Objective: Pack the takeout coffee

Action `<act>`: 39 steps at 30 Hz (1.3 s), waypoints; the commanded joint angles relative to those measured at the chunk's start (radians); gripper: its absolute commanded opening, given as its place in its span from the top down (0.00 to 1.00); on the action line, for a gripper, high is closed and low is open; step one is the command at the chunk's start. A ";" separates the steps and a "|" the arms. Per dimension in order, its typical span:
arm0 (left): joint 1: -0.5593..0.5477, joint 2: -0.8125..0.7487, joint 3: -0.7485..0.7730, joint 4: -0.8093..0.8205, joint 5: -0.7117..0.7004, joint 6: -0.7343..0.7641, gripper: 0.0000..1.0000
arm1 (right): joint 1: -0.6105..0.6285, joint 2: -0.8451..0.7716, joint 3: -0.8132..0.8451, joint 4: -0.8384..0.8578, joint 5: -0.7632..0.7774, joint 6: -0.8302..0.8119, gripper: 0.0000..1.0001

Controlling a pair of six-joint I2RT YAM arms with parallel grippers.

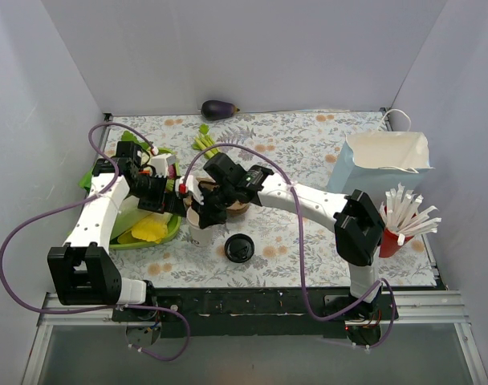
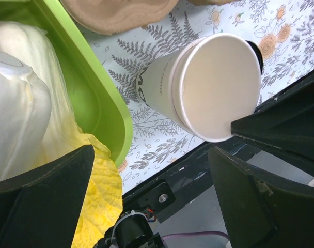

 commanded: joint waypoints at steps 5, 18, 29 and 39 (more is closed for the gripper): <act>-0.001 -0.033 0.043 0.024 0.087 -0.007 0.05 | -0.050 -0.011 0.038 0.113 0.064 0.393 0.99; -0.004 0.032 0.021 0.088 0.143 -0.092 0.05 | -0.067 0.023 0.084 0.161 0.032 0.498 0.99; -0.005 0.038 -0.026 0.145 0.159 -0.128 0.06 | -0.081 0.023 0.081 0.195 0.027 0.527 0.99; -0.007 0.030 -0.061 0.185 0.112 -0.134 0.07 | -0.113 0.026 0.074 0.237 -0.010 0.590 0.99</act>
